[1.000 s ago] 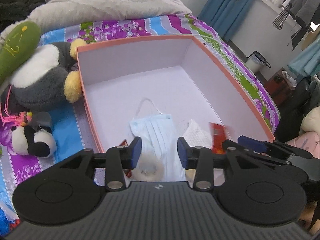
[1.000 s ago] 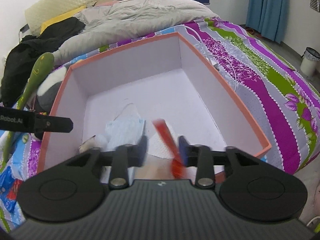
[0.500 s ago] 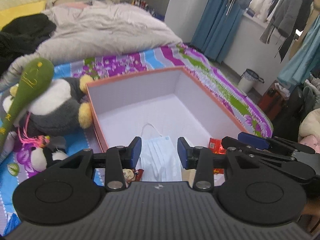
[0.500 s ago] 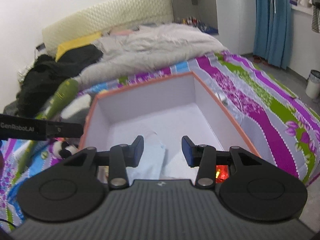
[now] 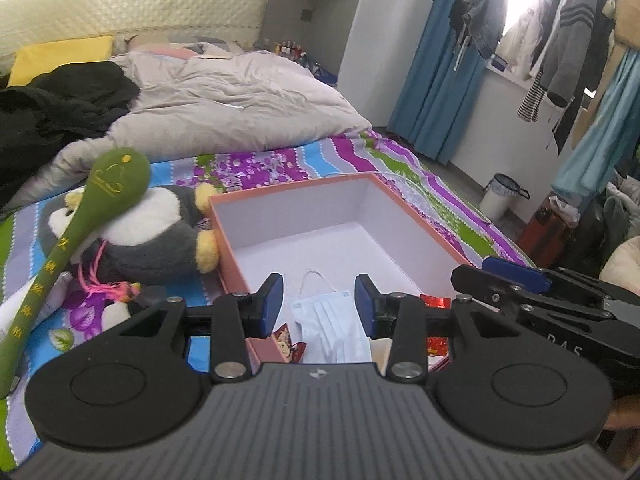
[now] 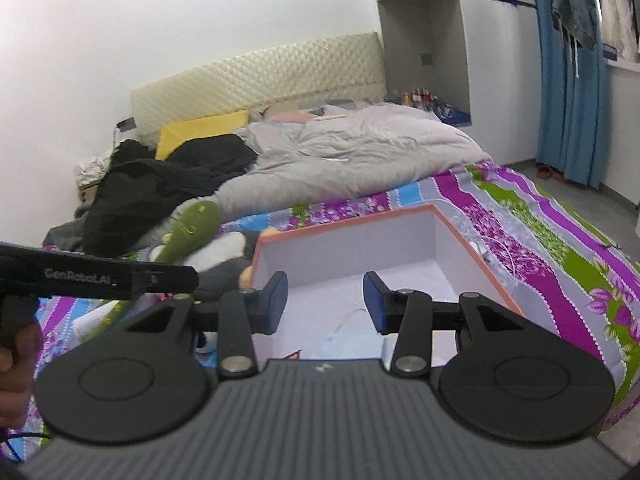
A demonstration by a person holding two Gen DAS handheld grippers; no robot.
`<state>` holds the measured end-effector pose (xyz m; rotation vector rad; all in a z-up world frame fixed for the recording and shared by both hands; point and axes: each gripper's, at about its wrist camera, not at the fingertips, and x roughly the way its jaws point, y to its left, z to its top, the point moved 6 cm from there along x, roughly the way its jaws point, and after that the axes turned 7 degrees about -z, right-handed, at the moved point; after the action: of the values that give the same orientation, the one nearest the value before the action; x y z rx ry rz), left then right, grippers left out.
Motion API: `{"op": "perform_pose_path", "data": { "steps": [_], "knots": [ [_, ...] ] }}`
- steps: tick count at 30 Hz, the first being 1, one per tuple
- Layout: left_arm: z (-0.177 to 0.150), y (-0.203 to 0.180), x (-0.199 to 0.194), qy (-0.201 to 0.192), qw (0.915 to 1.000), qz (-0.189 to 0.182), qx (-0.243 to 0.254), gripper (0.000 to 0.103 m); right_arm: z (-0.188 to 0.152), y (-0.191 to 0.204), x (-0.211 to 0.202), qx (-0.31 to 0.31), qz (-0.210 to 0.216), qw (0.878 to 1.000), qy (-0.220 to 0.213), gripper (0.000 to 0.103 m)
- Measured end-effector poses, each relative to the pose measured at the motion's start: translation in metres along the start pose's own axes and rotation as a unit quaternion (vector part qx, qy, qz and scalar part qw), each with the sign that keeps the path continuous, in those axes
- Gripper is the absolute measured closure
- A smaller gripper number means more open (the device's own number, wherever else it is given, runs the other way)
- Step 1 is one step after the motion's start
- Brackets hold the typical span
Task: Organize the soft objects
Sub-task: 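Withdraw both open tools from the box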
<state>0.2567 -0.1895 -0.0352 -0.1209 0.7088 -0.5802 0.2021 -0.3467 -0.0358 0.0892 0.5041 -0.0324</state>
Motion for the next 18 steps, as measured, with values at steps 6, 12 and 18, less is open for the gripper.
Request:
{"op": "perform_pose_path", "data": {
  "steps": [6,12,18],
  "knots": [
    [-0.013,0.010,-0.025,-0.013,0.9998,0.012,-0.013,0.058,-0.007,0.018,-0.013,-0.007,0.016,1.000,-0.010,0.058],
    [-0.031,0.021,-0.046,-0.019,0.9991,0.024,-0.028,0.058,-0.016,0.033,-0.022,-0.015,0.030,0.999,-0.012,0.058],
    [-0.050,0.031,-0.060,-0.015,0.9985,0.039,-0.036,0.058,-0.027,0.045,-0.027,-0.017,0.037,0.999,-0.008,0.058]
  ]
}}
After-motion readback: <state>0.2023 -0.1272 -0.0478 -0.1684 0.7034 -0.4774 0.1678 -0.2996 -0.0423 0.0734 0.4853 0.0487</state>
